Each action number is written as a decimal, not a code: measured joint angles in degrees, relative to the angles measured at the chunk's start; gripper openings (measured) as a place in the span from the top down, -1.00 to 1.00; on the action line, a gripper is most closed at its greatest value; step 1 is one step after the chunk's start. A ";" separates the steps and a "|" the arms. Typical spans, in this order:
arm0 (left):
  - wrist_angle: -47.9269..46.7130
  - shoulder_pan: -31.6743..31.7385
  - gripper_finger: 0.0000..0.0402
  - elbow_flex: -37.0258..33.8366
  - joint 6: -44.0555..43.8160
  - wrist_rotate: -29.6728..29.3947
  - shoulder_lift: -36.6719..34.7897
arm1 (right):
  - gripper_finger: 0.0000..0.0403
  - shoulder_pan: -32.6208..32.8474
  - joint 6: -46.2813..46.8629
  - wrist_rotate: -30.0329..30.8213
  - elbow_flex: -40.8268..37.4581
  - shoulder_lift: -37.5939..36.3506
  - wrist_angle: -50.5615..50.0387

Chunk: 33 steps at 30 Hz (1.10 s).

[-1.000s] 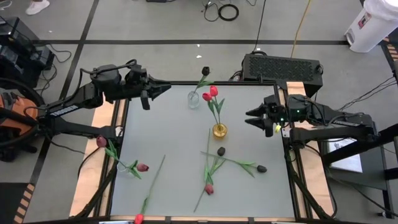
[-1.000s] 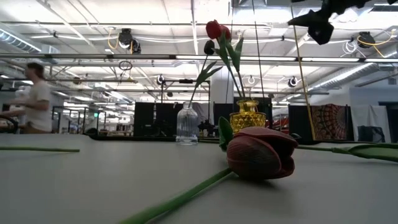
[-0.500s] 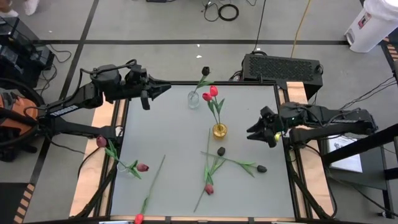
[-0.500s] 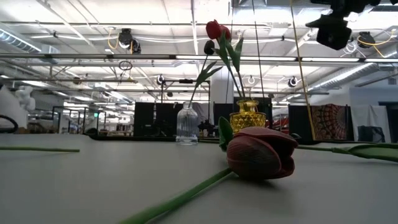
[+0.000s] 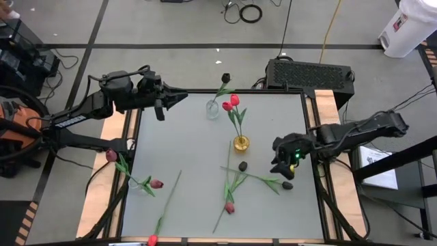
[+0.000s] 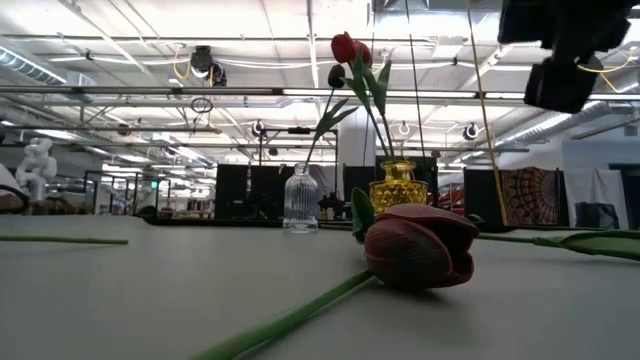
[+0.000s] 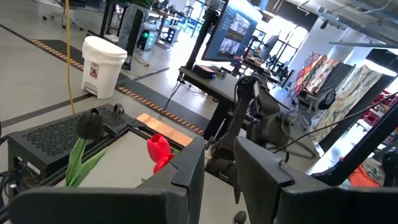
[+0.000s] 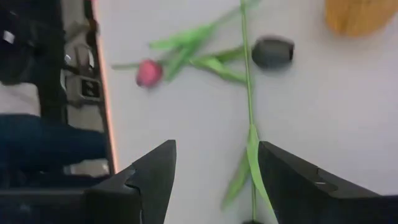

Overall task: Sort flowers into vase by color
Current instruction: Put the right black tulip into the top transparent vase

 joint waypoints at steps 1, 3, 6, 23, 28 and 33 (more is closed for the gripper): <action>0.00 -0.01 0.53 0.00 0.00 0.00 0.01 | -0.09 0.34 0.66 0.00 0.00 0.99 -0.39; 0.00 0.00 0.53 0.00 -0.02 0.00 0.02 | -0.09 1.01 2.06 -0.10 0.00 2.78 -1.59; 0.00 0.00 0.53 0.00 0.00 0.00 0.02 | -0.09 1.96 2.91 0.00 0.00 5.31 -3.75; -0.28 -0.02 0.53 0.00 2.56 -0.02 0.58 | -0.09 2.61 23.72 -0.37 -0.02 16.10 -7.28; -0.24 0.00 0.53 0.00 2.52 -0.02 0.57 | -0.09 2.98 22.39 -0.15 -0.02 16.29 -5.25; -0.22 -0.02 0.53 0.00 2.49 -0.02 0.57 | -0.09 2.98 25.69 -0.16 -0.02 16.29 -5.29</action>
